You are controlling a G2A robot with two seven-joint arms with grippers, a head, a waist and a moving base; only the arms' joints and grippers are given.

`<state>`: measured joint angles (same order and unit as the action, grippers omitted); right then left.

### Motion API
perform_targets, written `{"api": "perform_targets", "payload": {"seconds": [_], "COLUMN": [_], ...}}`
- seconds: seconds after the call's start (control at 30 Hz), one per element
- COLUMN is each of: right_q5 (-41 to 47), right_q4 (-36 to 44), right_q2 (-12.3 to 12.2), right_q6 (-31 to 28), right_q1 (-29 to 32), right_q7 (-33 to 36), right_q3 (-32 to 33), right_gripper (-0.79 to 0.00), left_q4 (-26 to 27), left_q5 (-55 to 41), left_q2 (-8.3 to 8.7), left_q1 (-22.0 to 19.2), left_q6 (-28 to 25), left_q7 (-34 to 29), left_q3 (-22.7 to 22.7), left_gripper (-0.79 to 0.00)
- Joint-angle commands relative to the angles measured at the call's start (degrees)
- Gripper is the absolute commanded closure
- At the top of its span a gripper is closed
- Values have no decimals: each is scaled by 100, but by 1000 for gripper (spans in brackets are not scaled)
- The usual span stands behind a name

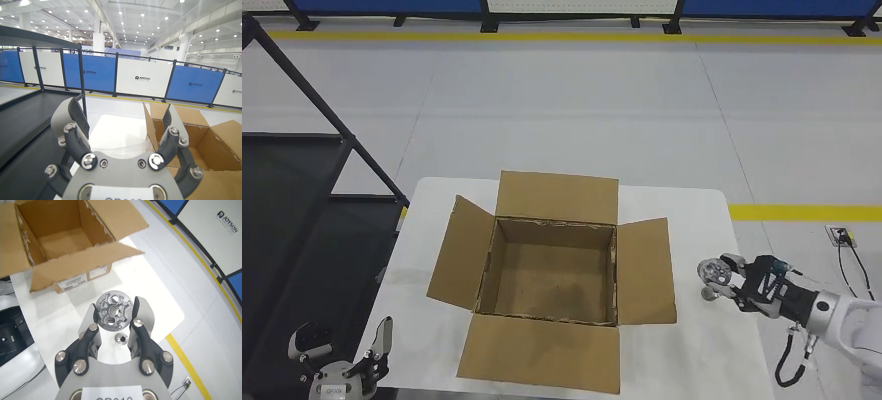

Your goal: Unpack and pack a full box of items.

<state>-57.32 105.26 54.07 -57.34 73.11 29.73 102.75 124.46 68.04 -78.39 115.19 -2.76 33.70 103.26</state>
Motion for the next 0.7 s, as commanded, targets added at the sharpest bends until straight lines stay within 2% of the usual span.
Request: {"api": "perform_targets", "payload": {"seconds": [0.0, 0.23, 0.67], "right_q5": [491, 1723, 1777], "right_q4": [-10, -2, -10], "right_q2": [-41, -195, -204], "right_q6": [-66, -66, -66], "right_q1": [-229, -988, -1048], "right_q7": [131, 693, 736], "right_q3": [-129, -871, -930], "right_gripper": [0, 0, 0], "left_q4": [0, 0, 0], "left_q5": [0, 0, 0], "left_q2": [0, 0, 0], "left_q1": [0, 0, 0], "left_q6": [0, 0, 0], "left_q7": [0, 0, 0], "left_q3": [0, 0, 0], "left_gripper": [-785, -785, -785]}}
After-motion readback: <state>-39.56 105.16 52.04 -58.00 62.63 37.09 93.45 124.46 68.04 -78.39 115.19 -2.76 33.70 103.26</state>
